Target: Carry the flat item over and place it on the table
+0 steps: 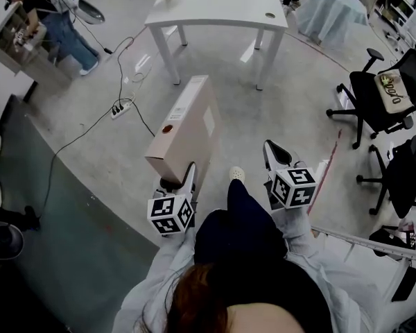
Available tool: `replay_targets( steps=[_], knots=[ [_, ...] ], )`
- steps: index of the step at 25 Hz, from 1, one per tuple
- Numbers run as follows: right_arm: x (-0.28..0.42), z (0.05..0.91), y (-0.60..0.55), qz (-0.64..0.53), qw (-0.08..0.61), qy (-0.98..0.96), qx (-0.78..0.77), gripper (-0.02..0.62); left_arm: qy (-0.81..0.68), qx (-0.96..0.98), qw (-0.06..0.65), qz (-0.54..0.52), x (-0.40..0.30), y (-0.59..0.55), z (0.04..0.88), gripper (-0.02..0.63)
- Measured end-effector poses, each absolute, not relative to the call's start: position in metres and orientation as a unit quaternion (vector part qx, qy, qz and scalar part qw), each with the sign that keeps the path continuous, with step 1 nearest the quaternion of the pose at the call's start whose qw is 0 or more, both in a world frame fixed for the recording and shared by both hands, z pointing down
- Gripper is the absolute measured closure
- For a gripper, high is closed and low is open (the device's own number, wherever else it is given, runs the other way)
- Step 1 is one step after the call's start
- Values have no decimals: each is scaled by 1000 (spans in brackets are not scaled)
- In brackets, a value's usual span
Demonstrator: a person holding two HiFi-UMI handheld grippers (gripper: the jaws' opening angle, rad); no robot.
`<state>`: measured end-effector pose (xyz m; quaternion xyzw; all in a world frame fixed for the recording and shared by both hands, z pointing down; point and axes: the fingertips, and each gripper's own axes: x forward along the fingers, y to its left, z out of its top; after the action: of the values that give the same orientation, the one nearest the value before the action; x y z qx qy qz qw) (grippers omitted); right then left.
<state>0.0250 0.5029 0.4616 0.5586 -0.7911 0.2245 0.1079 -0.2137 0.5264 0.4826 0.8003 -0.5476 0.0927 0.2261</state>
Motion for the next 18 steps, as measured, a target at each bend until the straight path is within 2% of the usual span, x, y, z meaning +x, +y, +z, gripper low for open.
replay_targets(
  steps=[18],
  knots=[
    [81,454,276,224,113,-813,526,586,-566,788,227,84,-151,310,465,345]
  ],
)
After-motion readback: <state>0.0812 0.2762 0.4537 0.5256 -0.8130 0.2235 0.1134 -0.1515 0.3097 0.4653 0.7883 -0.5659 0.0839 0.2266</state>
